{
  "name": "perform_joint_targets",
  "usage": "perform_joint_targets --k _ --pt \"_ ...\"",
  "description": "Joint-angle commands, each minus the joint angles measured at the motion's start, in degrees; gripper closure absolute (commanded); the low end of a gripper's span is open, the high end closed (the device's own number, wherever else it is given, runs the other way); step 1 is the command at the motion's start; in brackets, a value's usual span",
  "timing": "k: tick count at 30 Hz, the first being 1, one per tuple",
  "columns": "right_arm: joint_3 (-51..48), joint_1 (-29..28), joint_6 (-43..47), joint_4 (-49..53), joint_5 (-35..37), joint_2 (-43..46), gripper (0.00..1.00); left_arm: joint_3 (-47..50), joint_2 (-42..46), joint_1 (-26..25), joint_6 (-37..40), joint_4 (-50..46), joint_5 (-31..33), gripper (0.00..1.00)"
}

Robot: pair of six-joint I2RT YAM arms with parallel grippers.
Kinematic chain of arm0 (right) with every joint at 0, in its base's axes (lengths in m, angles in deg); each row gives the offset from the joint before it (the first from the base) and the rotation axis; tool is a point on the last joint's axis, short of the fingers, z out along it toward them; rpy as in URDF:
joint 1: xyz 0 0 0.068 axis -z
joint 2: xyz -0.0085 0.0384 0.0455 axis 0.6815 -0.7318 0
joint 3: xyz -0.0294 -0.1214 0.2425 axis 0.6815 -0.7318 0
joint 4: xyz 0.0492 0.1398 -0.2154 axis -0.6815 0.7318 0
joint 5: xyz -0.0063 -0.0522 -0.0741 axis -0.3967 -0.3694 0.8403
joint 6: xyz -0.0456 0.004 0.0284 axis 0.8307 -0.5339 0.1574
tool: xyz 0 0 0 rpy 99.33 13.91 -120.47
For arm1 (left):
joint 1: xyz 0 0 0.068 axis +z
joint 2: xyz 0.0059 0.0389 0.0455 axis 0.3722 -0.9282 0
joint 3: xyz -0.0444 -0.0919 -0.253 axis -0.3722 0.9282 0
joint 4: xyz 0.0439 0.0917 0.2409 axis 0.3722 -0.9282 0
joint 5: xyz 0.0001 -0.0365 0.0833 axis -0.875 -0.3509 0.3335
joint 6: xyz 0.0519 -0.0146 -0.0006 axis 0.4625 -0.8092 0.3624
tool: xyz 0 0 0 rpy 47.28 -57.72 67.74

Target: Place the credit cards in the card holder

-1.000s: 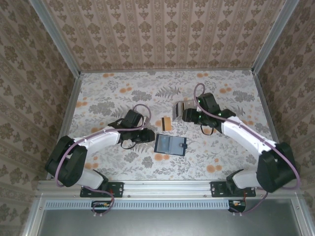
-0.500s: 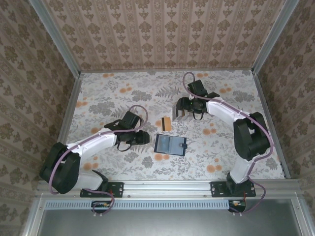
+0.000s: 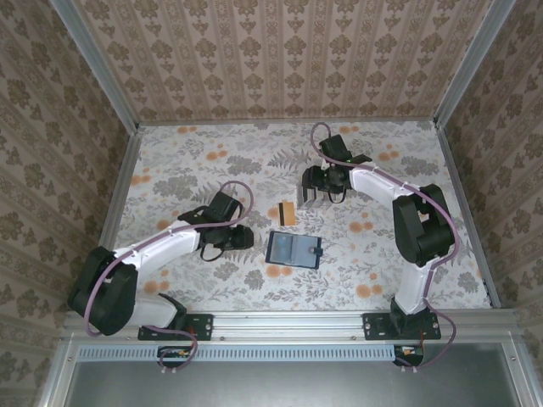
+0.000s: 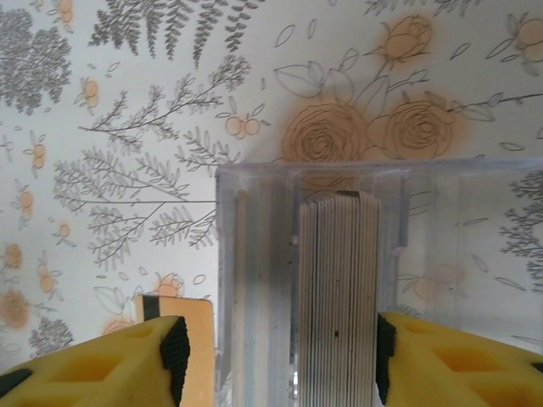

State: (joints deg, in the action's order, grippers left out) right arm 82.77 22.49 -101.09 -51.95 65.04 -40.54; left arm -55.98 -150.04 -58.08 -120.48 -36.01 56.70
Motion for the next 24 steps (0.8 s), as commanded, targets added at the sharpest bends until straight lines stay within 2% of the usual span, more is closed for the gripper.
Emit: perform_joint_targets --k 1,12,18,24 --pt "-1.30 0.33 -1.09 -3.11 -6.12 3.37 0.43 -0.30 0.54 0.46 1.37 -0.64 -0.99 0.60" --pt "-4.28 1.25 -1.73 -5.70 -9.62 5.07 0.59 2.51 1.96 0.37 -1.02 2.13 -1.97 0.61" --pt "-4.67 1.47 -1.13 -4.59 -8.65 3.50 0.71 3.23 2.46 0.11 -1.93 2.18 -2.01 0.61" --pt "-5.92 1.42 -0.54 -4.07 -6.24 5.38 0.90 3.05 3.36 -0.07 -2.41 1.74 -1.47 0.62"
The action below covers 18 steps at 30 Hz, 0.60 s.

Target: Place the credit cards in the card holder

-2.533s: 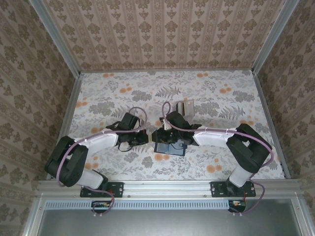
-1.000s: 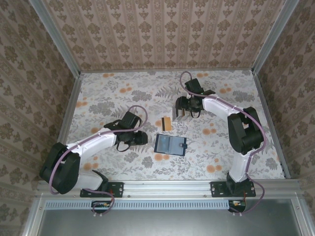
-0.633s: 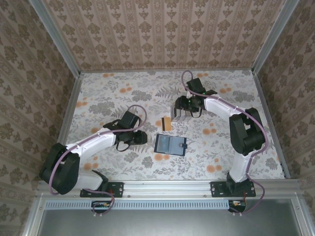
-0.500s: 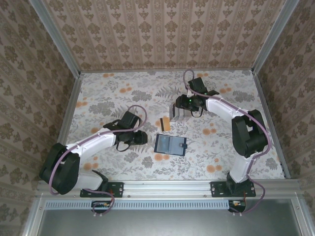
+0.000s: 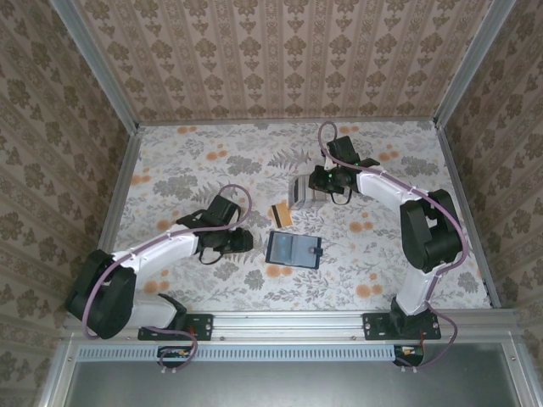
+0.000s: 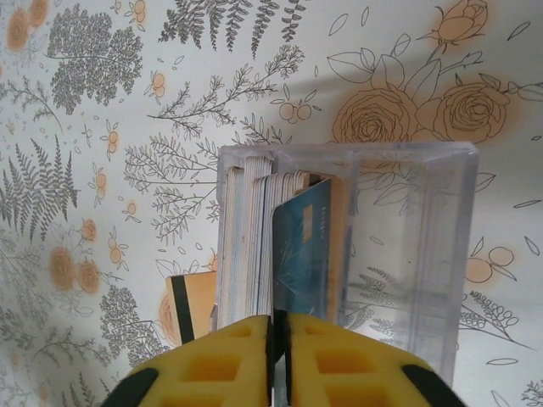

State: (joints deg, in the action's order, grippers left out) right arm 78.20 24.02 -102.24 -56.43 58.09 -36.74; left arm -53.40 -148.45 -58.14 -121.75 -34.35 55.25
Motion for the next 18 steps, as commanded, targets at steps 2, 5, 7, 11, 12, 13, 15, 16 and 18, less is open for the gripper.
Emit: perform_joint_targets --k 2,5,7,11,12,13,15,16,18 --pt "-2.15 0.02 1.13 0.14 2.34 2.77 0.94 -0.33 1.57 -0.01 -0.53 -0.40 -0.29 0.63" --pt "-1.59 0.05 1.54 1.54 2.64 3.43 0.97 -0.35 1.87 -0.09 -0.86 -0.89 0.36 0.63" --pt "-2.61 -0.01 1.63 0.81 2.74 4.44 0.97 -0.49 1.63 -0.08 -0.92 -0.32 -0.13 0.64" --pt "-3.10 0.00 1.94 1.45 3.86 4.99 1.00 -0.93 1.62 -0.61 -0.59 -0.68 -0.32 0.64" --pt "-3.16 0.01 1.96 1.90 3.97 5.41 1.00 -0.53 1.87 -0.70 -0.85 -0.04 -0.60 0.64" --pt "-3.74 -0.02 1.92 1.95 4.43 6.18 1.00 -0.19 2.07 -0.79 -1.06 0.77 -1.28 0.64" --pt "-4.98 0.02 1.79 1.87 6.14 7.88 1.00 -0.15 2.27 -0.83 -0.69 1.79 -2.87 0.64" --pt "-5.30 0.01 1.74 2.39 6.91 8.63 1.00 -0.24 2.48 -1.04 -0.32 1.78 -3.21 0.64" --pt "-5.90 0.00 1.35 4.32 7.31 10.80 1.00 0.09 3.01 -1.32 -0.29 1.98 -3.43 0.64"
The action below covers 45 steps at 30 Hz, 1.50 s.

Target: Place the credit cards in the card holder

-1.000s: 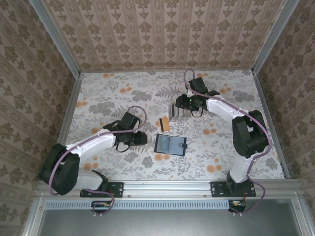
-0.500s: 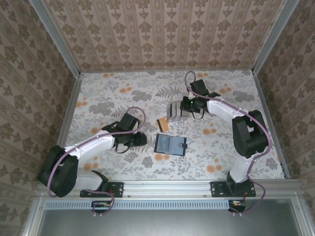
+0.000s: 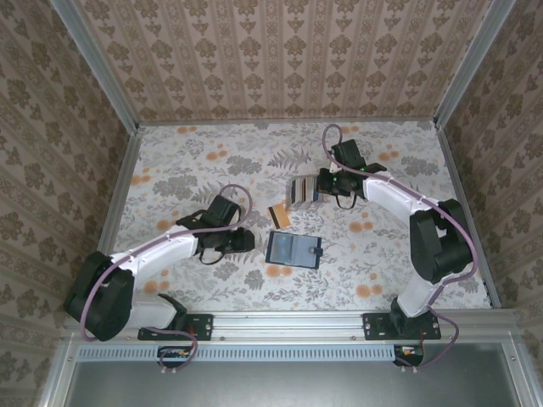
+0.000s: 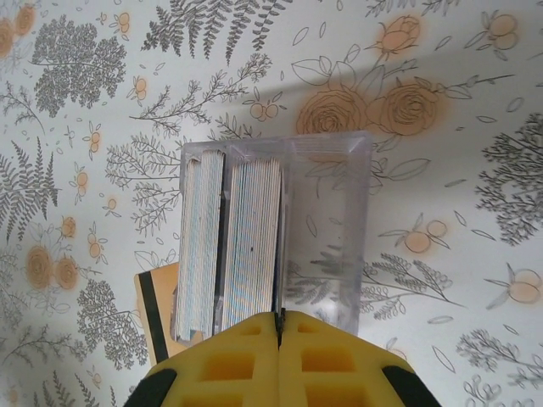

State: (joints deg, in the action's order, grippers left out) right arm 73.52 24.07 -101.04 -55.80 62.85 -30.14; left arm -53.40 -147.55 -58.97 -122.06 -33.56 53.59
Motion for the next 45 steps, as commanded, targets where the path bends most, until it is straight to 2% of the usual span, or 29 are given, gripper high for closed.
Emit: perform_joint_targets --k 1,6,9,14,17,25,29,34,45 --pt "-2.44 -0.02 -0.07 3.98 2.09 6.26 1.00 0.41 2.25 -0.45 -0.07 1.63 -2.40 0.63" --pt "-9.98 0.03 -0.33 6.04 0.67 18.34 1.00 0.66 1.52 -1.24 1.94 3.32 -6.08 0.61" --pt "-16.09 -0.21 -2.15 5.78 -8.64 24.64 1.00 0.84 -0.25 -1.88 1.83 5.22 -7.40 0.60" --pt "-29.42 -4.64 -10.76 -5.41 -20.84 30.26 1.00 -0.15 -4.37 -3.16 1.98 5.47 -7.63 0.61" --pt "-33.04 -8.29 -11.69 -10.88 -22.63 28.70 1.00 -0.73 -7.02 -3.92 2.45 6.44 -7.82 0.61" --pt "-39.19 -8.29 -15.43 -22.00 -23.13 23.15 1.00 -5.01 -12.66 -6.37 1.30 5.10 -5.62 0.61" --pt "-38.46 -8.26 -16.27 -26.71 -26.76 17.66 1.00 -5.57 -14.36 -7.02 0.47 5.70 -5.74 0.61" --pt "-36.83 -8.17 -15.93 -26.96 -26.90 13.83 1.00 -7.13 -15.00 -7.61 0.42 2.34 -3.38 0.62" --pt "-35.27 -7.30 -16.03 -25.02 -24.72 8.83 1.00 -8.65 -17.30 -7.79 0.57 1.29 -3.42 0.65"
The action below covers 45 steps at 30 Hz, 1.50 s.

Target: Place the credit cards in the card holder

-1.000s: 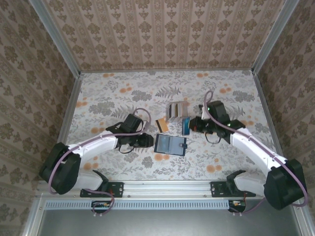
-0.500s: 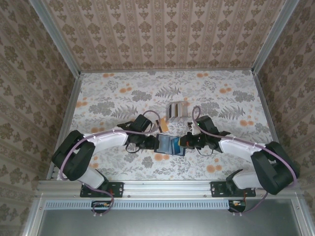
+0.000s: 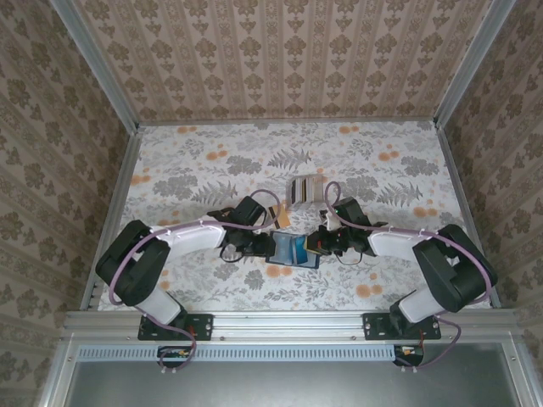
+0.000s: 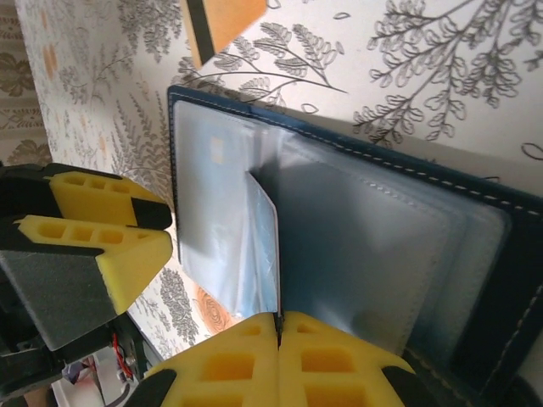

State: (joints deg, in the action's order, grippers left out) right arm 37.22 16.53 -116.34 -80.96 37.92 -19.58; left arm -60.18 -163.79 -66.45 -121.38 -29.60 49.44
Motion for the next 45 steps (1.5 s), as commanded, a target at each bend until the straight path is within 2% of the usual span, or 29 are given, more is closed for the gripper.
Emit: perform_joint_targets --k 1,10,18,27,32,38,45 --pt "1.06 0.33 -1.36 -0.21 0.21 -2.43 1.00 -1.77 -1.00 -0.27 -0.16 -2.49 0.73 0.66" --pt "-0.19 0.51 -7.49 -4.83 2.11 -4.47 1.00 -1.38 -1.62 -0.31 -1.16 -2.15 0.84 0.78" --pt "0.07 0.20 -10.55 -7.04 4.64 -5.07 1.00 -1.00 -1.59 -0.30 -1.56 -1.23 -0.30 0.81" --pt "-0.02 -2.86 -14.23 -13.63 4.56 -8.77 1.00 0.50 -1.04 -0.33 -2.34 0.56 -0.83 0.82" --pt "-0.35 -4.11 -14.62 -12.86 4.70 -8.14 1.00 0.03 -1.59 -0.26 -2.42 -0.50 0.02 0.83" --pt "-1.60 -4.34 -12.64 -8.26 7.07 -4.71 1.00 0.89 -2.35 0.57 -4.52 -0.37 0.27 0.95" --pt "-1.84 -3.65 -10.29 -3.95 7.98 -1.67 1.00 1.09 -2.81 0.92 -5.27 -0.68 0.90 1.00"
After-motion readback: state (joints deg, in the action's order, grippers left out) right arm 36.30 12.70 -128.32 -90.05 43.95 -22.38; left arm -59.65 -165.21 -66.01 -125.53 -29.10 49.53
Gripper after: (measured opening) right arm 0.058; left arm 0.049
